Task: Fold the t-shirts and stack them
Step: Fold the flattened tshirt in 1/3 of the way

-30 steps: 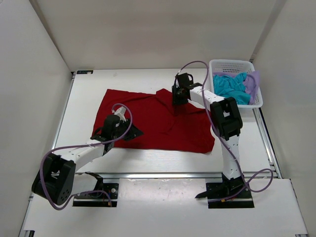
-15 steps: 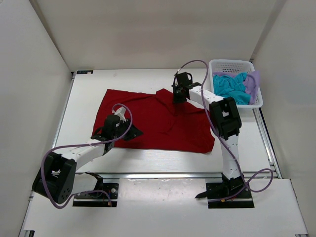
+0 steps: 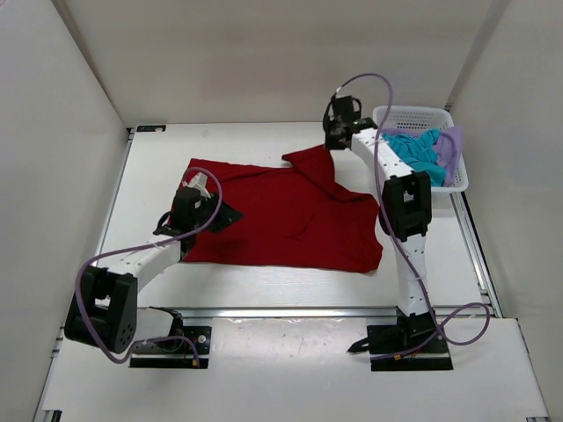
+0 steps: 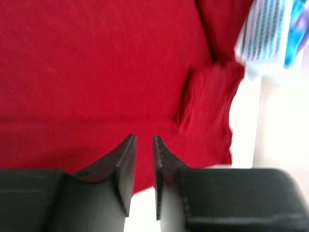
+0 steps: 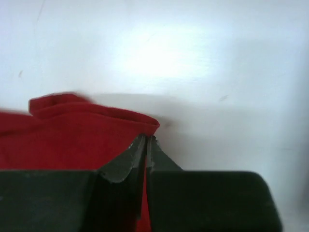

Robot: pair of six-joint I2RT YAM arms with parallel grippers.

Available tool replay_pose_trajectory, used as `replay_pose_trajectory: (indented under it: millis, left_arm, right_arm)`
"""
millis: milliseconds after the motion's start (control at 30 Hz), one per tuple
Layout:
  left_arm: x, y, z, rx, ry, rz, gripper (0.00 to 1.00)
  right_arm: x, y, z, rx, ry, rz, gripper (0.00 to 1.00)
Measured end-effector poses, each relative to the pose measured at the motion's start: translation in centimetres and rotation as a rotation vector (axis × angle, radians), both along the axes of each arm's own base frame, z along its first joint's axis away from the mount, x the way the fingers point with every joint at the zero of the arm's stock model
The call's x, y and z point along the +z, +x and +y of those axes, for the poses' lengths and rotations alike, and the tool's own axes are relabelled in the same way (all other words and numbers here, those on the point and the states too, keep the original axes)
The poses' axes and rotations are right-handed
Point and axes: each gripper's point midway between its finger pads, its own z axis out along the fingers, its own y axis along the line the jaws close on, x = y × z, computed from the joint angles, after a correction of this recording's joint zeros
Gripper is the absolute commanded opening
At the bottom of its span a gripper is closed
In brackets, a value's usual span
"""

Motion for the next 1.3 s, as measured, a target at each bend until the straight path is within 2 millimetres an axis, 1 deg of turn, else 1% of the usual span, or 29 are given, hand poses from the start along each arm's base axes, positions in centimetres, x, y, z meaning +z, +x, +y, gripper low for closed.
replay_pose_trajectory:
  millis: [67,167,233,300,367,400,433,500,633,733,767,833,900,967,1000,1133,1233,1300]
  left_arm:
    - [0.5,1.5,1.4,0.057,-0.007,-0.008,0.37]
    - [0.6,3.2,3.6,0.143,-0.007,-0.008,0.41]
    - [0.4,4.4,5.4,0.208,-0.005,-0.002,0.43]
    - [0.4,5.7,7.0,0.269,0.0,0.003,0.43]
    - [0.4,7.2,8.6,0.327,0.01,0.004,0.45]
    - [0.5,8.1,9.3,0.355,0.018,-0.001,0.44]
    - [0.5,9.2,10.3,0.386,0.028,-0.003,0.45]
    - [0.6,11.0,11.4,0.422,0.057,-0.004,0.46]
    - [0.7,16.4,13.5,0.475,0.149,-0.024,0.45]
    - [-0.5,20.7,14.7,0.492,0.228,-0.018,0.45]
    - [-1.0,21.7,15.1,0.498,0.245,-0.012,0.45]
    - [-2.9,23.4,16.0,0.498,0.291,0.03,0.45]
    - [-5.0,24.9,17.2,0.501,0.345,0.08,0.46]
    - [-6.0,25.7,18.1,0.505,0.38,0.109,0.46]
    - [-6.7,26.4,18.8,0.506,0.406,0.134,0.45]
    - [-7.4,28.0,20.8,0.521,0.461,0.166,0.47]
    - [-7.0,29.1,21.8,0.521,0.494,0.177,0.47]
    - [-6.6,30.3,22.4,0.518,0.517,0.171,0.47]
  right_arm:
    - [1.5,2.0,-2.0,-0.038,-0.014,-0.037,0.0]
    - [3.5,4.9,-5.2,-0.095,-0.037,-0.095,0.0]
    - [4.3,6.4,-7.0,-0.124,-0.04,-0.125,0.0]
    - [4.5,7.4,-8.1,-0.134,-0.033,-0.145,0.0]
    - [3.7,7.5,-9.0,-0.138,-0.031,-0.125,0.0]
    - [3.2,7.4,-9.3,-0.137,-0.029,-0.111,0.0]
    - [2.7,7.4,-9.5,-0.136,-0.027,-0.101,0.0]
    - [1.3,7.3,-9.5,-0.124,-0.02,-0.07,0.0]
    - [-1.1,6.9,-9.2,-0.096,-0.001,-0.013,0.01]
    - [-2.4,6.4,-8.8,-0.073,0.018,0.023,0.0]
    - [-2.6,6.4,-8.6,-0.067,0.023,0.028,0.0]
    - [-2.6,6.2,-8.2,-0.051,0.036,0.034,0.0]
    - [-2.5,6.2,-7.8,-0.035,0.048,0.033,0.0]
    - [-2.5,6.1,-7.2,-0.021,0.056,0.035,0.0]
    - [-2.5,6.0,-6.9,-0.015,0.06,0.037,0.0]
    - [-2.5,5.9,-6.4,0.004,0.076,0.041,0.0]
    - [-2.5,5.7,-5.8,0.017,0.083,0.043,0.0]
    - [-2.5,5.7,-5.5,0.023,0.086,0.043,0.0]
